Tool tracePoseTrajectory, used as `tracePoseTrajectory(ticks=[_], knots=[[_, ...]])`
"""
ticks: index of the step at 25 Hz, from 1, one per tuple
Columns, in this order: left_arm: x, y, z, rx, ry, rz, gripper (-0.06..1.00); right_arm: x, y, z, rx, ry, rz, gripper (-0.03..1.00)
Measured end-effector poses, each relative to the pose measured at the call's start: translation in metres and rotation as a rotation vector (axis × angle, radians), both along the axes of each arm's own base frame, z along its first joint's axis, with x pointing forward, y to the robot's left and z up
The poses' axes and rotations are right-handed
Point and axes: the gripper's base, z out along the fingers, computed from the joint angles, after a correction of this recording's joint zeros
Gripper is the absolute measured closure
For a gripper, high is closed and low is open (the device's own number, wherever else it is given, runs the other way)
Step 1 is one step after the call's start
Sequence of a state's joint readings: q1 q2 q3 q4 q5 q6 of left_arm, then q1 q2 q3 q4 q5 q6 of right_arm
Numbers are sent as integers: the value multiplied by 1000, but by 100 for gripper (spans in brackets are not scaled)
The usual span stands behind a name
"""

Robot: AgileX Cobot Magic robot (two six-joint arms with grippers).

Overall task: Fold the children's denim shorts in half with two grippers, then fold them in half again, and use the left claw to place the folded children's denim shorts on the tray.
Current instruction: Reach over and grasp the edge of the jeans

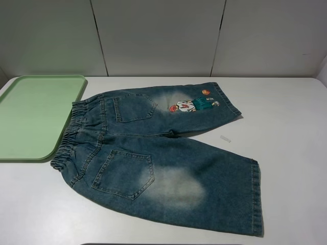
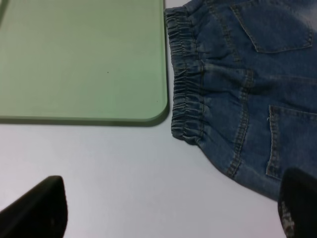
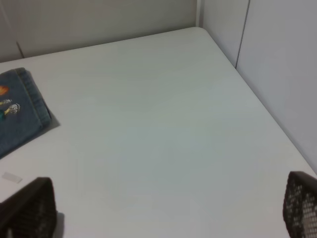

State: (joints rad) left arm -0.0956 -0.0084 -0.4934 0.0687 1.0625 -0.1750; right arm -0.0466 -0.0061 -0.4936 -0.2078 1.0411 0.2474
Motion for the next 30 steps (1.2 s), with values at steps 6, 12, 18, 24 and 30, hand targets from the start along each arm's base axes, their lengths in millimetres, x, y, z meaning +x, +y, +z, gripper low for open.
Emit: tracePoseTrajectory(ticks=[6, 12, 18, 24, 30], knots=[[0, 0, 0, -1, 0, 0, 10, 0, 0, 0, 0, 0, 0, 27], [0, 0, 0, -2, 1, -2, 10, 0, 0, 0, -6, 2, 3, 27], [9, -1, 14, 85, 111, -62, 10, 6, 0, 4, -43, 46, 22, 27], [45, -4, 47, 271, 289, -227, 10, 36, -1, 22, -133, 216, 101, 27], [81, -7, 59, 470, 383, -403, 10, 58, 7, 14, -235, 419, 333, 27]])
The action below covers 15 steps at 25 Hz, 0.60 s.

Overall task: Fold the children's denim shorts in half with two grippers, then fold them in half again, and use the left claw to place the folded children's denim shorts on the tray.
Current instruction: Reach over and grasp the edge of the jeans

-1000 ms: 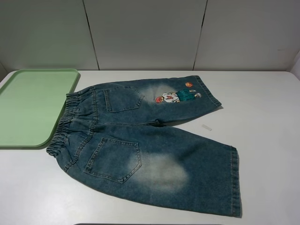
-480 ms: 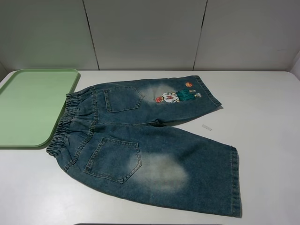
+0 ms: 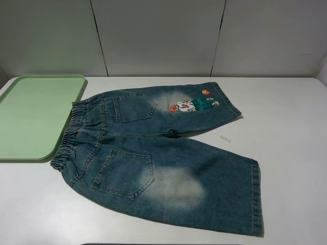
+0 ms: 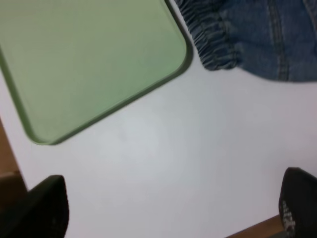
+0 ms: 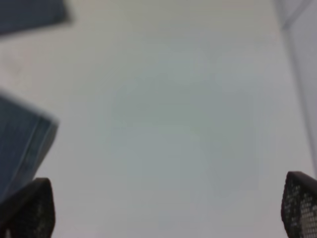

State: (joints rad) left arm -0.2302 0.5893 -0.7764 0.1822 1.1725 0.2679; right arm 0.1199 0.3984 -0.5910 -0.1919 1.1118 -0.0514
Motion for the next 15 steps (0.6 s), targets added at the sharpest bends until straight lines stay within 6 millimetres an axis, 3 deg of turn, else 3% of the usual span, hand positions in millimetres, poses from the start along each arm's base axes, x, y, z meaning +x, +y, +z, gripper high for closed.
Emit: tracePoseTrajectory(ticks=[7, 15], knots=[[28, -22, -15, 150, 129, -235, 10, 14, 17, -7, -106, 126, 320, 27], [42, -42, -63, 273, 322, -434, 10, 42, 48, -20, -217, 235, 566, 27]])
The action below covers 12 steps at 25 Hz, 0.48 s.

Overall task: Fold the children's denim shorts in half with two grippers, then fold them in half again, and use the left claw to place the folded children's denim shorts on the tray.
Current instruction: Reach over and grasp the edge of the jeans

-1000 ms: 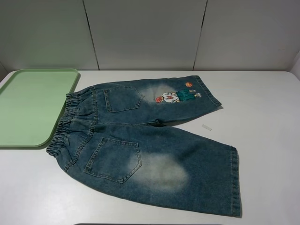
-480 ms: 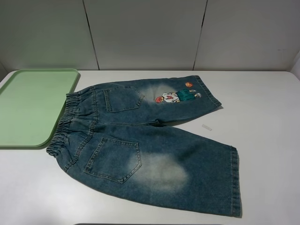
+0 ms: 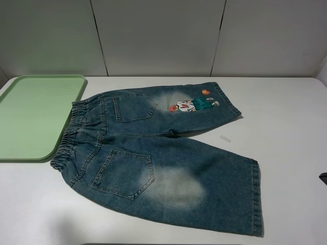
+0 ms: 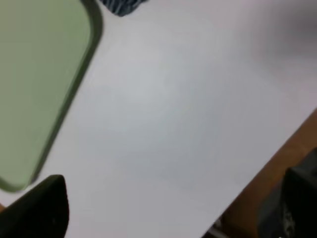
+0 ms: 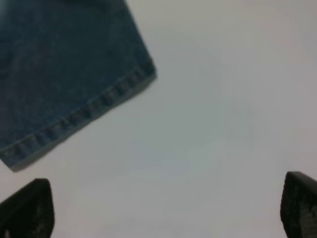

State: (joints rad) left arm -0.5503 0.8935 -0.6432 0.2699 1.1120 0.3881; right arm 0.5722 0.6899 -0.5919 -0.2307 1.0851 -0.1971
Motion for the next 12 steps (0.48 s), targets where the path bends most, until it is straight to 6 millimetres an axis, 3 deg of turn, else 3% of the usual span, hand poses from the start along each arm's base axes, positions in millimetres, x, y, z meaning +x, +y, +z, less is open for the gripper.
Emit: tracePoseTrajectory(ticks=[6, 12], knots=[[8, -6, -25, 13, 29, -39, 10, 21, 33, -19, -81, 84, 157, 27], [3, -3, -43, 32, 61, -59, 10, 31, 62, -43, -152, 171, 266, 27]])
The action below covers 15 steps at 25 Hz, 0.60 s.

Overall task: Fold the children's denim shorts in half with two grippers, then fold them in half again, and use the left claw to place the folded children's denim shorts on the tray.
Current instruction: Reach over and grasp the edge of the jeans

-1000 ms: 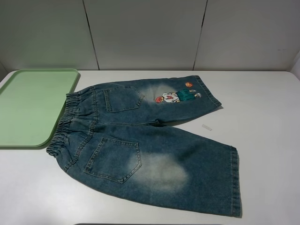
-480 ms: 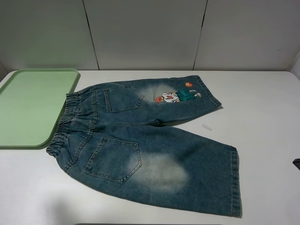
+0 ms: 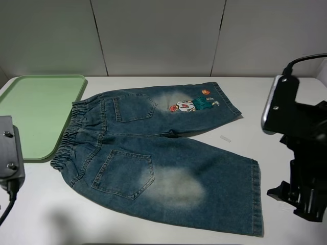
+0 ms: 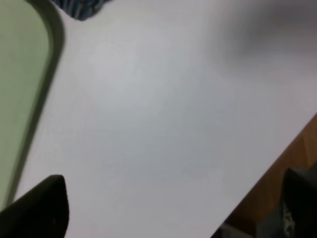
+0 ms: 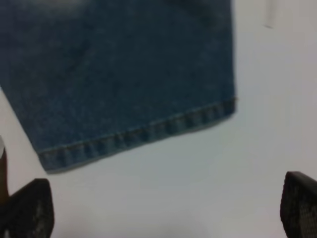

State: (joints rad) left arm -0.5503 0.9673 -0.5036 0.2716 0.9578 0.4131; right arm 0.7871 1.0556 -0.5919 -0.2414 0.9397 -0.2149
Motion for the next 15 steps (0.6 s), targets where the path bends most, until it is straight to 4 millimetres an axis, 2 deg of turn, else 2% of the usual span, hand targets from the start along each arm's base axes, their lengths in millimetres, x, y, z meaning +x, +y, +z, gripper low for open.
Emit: tracePoseTrajectory(ticks=[5, 15], knots=[[-8, 4, -18, 16, 32, -16, 10, 9, 15, -18, -32, 44, 32, 27], [-7, 6, -31, 11, -26, -63, 10, 19, 32, -49, -67, 151, 59, 27]])
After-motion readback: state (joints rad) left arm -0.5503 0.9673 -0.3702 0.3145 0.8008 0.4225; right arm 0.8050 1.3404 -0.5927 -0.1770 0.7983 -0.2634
